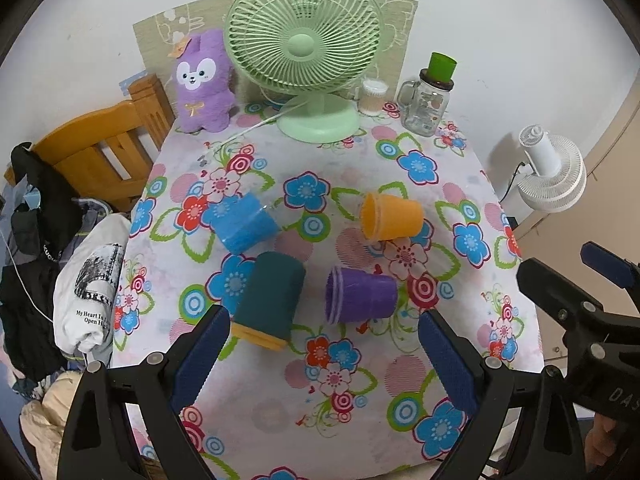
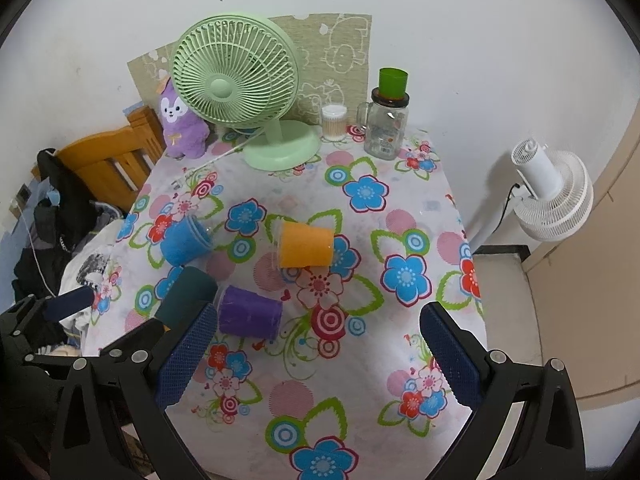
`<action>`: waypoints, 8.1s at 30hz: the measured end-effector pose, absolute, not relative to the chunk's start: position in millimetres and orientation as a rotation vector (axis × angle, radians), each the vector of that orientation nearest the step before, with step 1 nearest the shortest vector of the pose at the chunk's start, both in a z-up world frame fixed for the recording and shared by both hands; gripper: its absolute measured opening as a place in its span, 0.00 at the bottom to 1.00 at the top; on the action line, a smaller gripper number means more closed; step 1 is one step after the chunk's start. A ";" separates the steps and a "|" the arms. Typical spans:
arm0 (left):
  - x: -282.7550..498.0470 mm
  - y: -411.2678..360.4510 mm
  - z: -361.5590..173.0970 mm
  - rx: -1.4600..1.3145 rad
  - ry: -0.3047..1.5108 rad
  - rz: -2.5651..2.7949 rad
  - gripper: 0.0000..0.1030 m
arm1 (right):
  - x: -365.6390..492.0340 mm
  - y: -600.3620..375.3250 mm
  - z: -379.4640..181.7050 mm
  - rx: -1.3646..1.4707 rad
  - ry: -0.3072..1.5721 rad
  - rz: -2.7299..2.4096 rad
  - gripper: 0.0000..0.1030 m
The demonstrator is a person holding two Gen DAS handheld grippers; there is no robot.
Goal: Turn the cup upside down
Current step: 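Move the left tool toward the purple cup lying on its side, then close the left tool around the body of the purple cup, then lift the purple cup with the left tool and rotate it upright, then set the purple cup on the table and open the left tool, then bring the right tool to the standing purple cup and grasp it, then lift the purple cup with the right tool and turn its base upward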
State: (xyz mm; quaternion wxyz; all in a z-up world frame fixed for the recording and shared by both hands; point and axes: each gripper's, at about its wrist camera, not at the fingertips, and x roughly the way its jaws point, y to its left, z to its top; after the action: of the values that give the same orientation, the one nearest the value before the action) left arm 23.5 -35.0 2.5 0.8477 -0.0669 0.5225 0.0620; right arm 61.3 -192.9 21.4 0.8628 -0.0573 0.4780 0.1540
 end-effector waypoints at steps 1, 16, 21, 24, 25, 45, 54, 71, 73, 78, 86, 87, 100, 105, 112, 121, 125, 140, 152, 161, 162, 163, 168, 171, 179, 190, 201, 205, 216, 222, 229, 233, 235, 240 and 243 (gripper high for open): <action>25.1 -37.5 2.4 -0.141 1.102 0.131 0.94 | 62.9 -193.0 21.9 -0.128 1.003 0.329 0.99; 55.3 -62.4 -46.1 -0.202 1.161 0.192 0.94 | 100.9 -207.8 -20.2 -0.171 1.068 0.366 0.99; 68.1 -71.3 -67.6 -0.187 1.185 0.199 0.94 | 114.8 -210.0 -44.0 -0.192 1.100 0.378 0.99; 75.2 -75.5 -77.9 -0.165 1.197 0.207 0.94 | 122.9 -209.8 -56.7 -0.200 1.118 0.384 0.99; 77.2 -76.4 -81.2 -0.160 1.202 0.210 0.94 | 125.3 -209.8 -60.1 -0.200 1.124 0.385 0.99; 99.8 -82.0 -151.1 -0.059 1.284 0.277 0.91 | 150.1 -207.4 -133.9 -0.182 1.269 0.391 0.99; 100.7 -80.8 -153.3 -0.005 1.275 0.246 0.80 | 149.0 -201.7 -142.9 -0.182 1.289 0.393 0.99; 90.7 -85.8 -128.3 0.317 1.191 -0.135 0.80 | 116.7 -206.1 -125.3 -0.078 1.276 0.274 0.99; 87.1 -87.2 -128.1 0.359 1.176 -0.206 0.80 | 109.2 -206.4 -123.3 -0.061 1.269 0.246 0.99; 74.9 -94.9 -128.3 0.497 1.114 -0.397 0.80 | 87.6 -206.5 -122.7 -0.002 1.263 0.159 0.99; 66.7 -101.8 -133.6 0.616 1.069 -0.628 0.80 | 53.6 -205.3 -125.8 0.090 1.253 0.021 0.99; 64.8 -102.4 -134.3 0.633 1.059 -0.653 0.80 | 50.4 -205.3 -126.4 0.097 1.253 0.007 0.99; 48.5 -118.3 -149.1 0.797 0.978 -0.868 0.80 | 19.7 -206.4 -139.9 0.181 1.256 -0.122 0.99; 51.5 -120.9 -160.1 0.807 0.986 -0.870 0.80 | 16.9 -208.2 -143.7 0.187 1.258 -0.149 0.99; 48.4 -115.9 -157.5 0.821 1.006 -0.828 0.90 | 15.4 -204.2 -140.7 0.175 1.260 -0.137 0.99; 41.2 -91.3 -131.4 0.705 1.092 -0.632 0.98 | 19.4 -190.9 -116.6 0.098 1.235 0.007 0.99; 30.3 -78.4 -126.3 0.623 1.143 -0.511 0.98 | 22.4 -185.7 -108.9 0.046 1.214 0.099 0.99; -24.5 -32.5 -99.0 0.196 1.217 -0.060 0.98 | 13.0 -160.9 -91.1 -0.099 1.108 0.379 0.99; -36.9 -6.4 -104.9 0.080 1.178 0.018 0.98 | -1.3 -144.0 -91.0 -0.101 0.869 0.343 0.99; -33.2 19.4 -141.3 0.058 1.164 -0.023 0.98 | -29.5 -136.8 -129.8 -0.106 0.706 0.263 0.99; -32.9 19.9 -144.2 0.069 1.159 -0.028 0.98 | -30.8 -137.0 -133.0 -0.096 0.700 0.259 0.98; -32.6 20.2 -147.0 0.079 1.153 -0.033 0.98 | -31.5 -137.5 -137.7 -0.082 0.696 0.259 0.97; -30.7 19.1 -158.1 0.091 1.135 -0.062 0.98 | -30.5 -136.9 -156.4 -0.081 0.683 0.221 0.91; -29.3 17.6 -161.4 0.102 1.127 -0.074 0.98 | -28.3 -136.5 -164.0 -0.082 0.678 0.221 0.87; -26.8 14.8 -164.6 0.111 1.094 -0.080 0.98 | -19.7 -135.5 -178.5 -0.075 0.743 0.246 0.75; -28.2 11.4 -168.0 0.110 1.095 -0.081 0.98 | -16.8 -136.1 -182.7 -0.065 0.777 0.222 0.56; -33.6 15.4 -148.2 0.052 1.095 -0.065 0.98 | -24.7 -131.4 -158.0 -0.074 0.757 0.289 0.55; -34.1 11.7 -136.1 0.047 1.096 -0.058 0.98 | -23.9 -131.8 -144.6 -0.075 0.778 0.298 0.55; -27.1 -4.9 -82.5 0.045 1.113 -0.025 0.98 | -11.3 -148.7 -93.4 -0.083 0.898 0.307 0.55; -19.7 -13.8 -62.5 0.029 1.117 0.026 0.98 | 1.1 -160.4 -73.3 -0.091 0.936 0.344 0.55; -18.4 -23.1 -57.2 -0.013 1.121 0.081 0.98 | 12.5 -171.4 -63.2 -0.104 0.973 0.403 0.55; -23.3 -25.7 -58.1 -0.027 1.127 0.100 0.98 | 15.4 -173.8 -65.2 -0.135 1.017 0.419 0.55; -25.5 -25.1 -60.6 -0.037 1.134 0.105 0.98 | 14.8 -174.1 -68.4 -0.163 1.042 0.419 0.55; -23.7 -20.6 -72.2 -0.072 1.155 0.101 0.98 | 12.1 -172.2 -83.1 -0.196 1.125 0.435 0.56; -17.8 -18.0 -79.9 -0.084 1.165 0.086 0.98 | 8.0 -167.3 -93.5 -0.232 1.169 0.439 0.56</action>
State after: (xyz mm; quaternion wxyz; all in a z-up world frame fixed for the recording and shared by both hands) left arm -17.8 -18.0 -79.9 0.8333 -0.0398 0.5498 0.0406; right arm 8.0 -167.3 -93.5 0.8050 -0.1085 0.5461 0.2049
